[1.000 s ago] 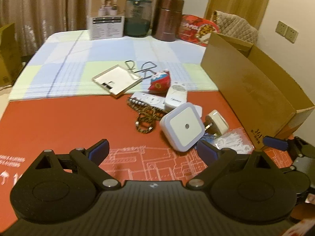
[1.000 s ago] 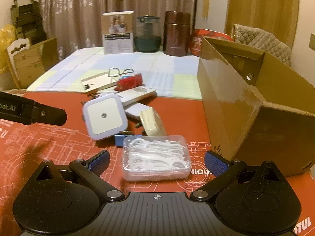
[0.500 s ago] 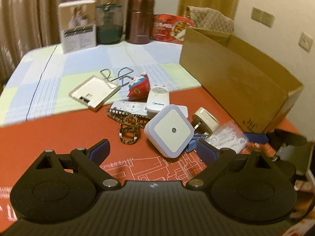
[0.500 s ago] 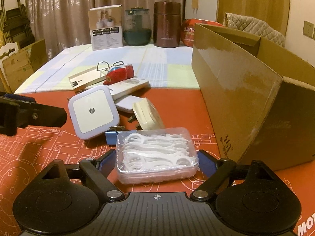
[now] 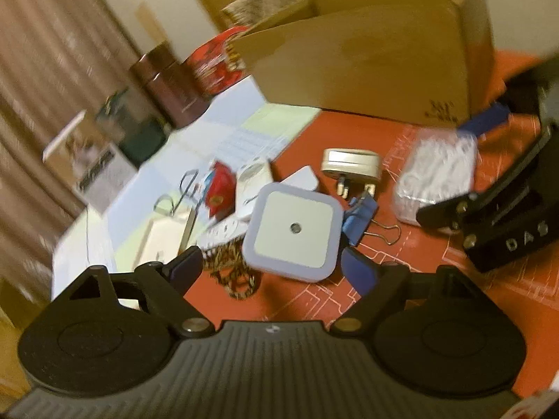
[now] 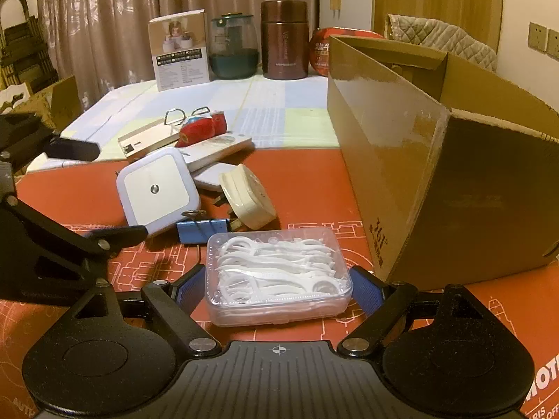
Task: Organize rigid objects
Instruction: 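Reach the right tool to the floss box while the left tool reaches the night light, then grasp the floss box with the right tool while the left tool grasps the night light, then carry both into the cardboard box and open both tools to release, then withdraw both tools from the cardboard box back over the mat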
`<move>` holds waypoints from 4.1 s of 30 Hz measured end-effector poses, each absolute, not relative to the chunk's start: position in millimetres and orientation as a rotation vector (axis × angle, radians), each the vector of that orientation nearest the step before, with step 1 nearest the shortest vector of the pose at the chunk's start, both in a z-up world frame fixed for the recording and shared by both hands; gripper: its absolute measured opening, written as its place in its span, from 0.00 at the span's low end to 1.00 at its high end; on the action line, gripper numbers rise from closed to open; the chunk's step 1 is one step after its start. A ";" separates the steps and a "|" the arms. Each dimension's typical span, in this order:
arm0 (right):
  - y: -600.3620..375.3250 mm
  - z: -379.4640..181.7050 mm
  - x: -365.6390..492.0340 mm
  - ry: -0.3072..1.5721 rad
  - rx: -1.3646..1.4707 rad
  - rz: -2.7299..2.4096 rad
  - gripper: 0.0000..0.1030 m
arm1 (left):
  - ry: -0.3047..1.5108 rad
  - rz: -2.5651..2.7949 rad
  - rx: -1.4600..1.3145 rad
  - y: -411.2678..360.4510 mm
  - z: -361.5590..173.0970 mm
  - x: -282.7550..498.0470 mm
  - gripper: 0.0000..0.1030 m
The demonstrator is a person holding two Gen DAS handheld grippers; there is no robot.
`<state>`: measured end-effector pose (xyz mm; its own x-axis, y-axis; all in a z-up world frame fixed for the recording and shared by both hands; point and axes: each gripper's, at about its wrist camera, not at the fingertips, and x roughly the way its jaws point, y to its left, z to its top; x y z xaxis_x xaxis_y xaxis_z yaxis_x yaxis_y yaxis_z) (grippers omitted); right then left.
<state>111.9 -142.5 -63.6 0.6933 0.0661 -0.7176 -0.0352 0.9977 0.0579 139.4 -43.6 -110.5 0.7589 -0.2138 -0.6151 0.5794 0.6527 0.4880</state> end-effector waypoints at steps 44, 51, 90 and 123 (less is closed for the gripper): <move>-138.8 19.6 76.5 0.658 -0.052 0.126 0.80 | 0.672 -0.292 0.078 -3.2 1.5 120.4 0.59; -186.6 79.5 85.9 0.543 -0.048 0.060 0.80 | 0.581 -0.362 0.059 -47.0 58.8 123.6 0.59; -344.5 57.9 143.3 0.766 0.105 -0.050 0.80 | 0.650 -0.478 0.025 -181.9 39.2 159.8 0.68; -276.7 101.8 109.4 0.636 0.123 0.041 0.82 | 0.617 -0.229 -0.039 -53.3 58.7 114.6 0.68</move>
<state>109.4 -276.7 101.8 0.8040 0.0761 -0.5897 -0.0007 0.9919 0.1269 114.6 -53.3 58.7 0.7909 -0.2245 -0.5692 0.2016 0.9739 -0.1041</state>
